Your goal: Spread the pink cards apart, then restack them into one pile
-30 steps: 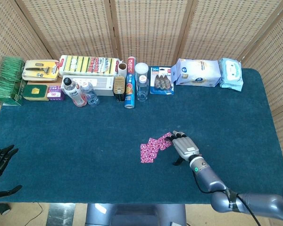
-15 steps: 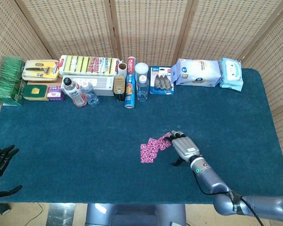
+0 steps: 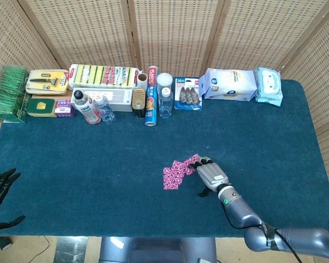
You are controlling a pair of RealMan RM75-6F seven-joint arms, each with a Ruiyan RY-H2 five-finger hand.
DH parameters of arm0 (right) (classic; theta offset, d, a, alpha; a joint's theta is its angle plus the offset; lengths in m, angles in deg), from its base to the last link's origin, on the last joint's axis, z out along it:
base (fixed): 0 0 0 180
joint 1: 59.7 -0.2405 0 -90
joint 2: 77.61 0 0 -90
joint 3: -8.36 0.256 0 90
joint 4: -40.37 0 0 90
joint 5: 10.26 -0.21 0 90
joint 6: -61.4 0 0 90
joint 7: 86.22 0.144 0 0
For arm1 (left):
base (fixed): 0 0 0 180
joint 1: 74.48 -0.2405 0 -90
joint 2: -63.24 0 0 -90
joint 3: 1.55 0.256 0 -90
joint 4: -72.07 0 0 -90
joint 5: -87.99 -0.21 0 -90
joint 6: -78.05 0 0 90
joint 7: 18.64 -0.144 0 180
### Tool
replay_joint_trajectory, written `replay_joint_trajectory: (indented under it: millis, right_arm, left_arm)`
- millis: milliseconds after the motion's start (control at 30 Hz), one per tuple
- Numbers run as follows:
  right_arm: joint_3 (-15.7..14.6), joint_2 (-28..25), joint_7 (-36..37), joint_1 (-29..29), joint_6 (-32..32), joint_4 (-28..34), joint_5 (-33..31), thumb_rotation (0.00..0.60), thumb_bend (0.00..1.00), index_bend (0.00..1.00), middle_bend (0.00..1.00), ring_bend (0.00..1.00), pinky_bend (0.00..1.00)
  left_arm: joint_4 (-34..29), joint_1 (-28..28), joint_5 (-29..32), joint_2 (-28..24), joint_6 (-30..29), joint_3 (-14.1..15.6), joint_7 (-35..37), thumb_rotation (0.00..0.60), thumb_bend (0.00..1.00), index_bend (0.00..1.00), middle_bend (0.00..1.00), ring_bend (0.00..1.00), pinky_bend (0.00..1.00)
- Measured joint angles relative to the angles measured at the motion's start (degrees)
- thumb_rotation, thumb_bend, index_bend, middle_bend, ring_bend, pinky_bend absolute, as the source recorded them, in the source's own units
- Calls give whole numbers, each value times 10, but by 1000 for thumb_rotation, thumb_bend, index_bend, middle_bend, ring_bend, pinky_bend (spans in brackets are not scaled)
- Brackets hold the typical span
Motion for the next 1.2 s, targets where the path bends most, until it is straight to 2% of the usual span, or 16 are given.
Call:
replay_joint_trajectory:
  millis: [433,933,1200]
  right_arm:
    - [-1,-13,9,7,-7,-26,-19,600,0,177,190,0,0]
    - [4,-27,19,13,-5,-10,7,600,0,181,190,0,0]
    - [1,-17,13,12,-6,-2,19,600,0,181,191,0,0]
  left_arm:
    - [-2,0,-1,1,0,0,-5,600,47,0,0,0,20]
    - [-3,0,0,2,2,0,-8,600,48,0,0,0,20]
    - [-2,-1,-1,1,-1,0,-5,600,49,0,0,0,20]
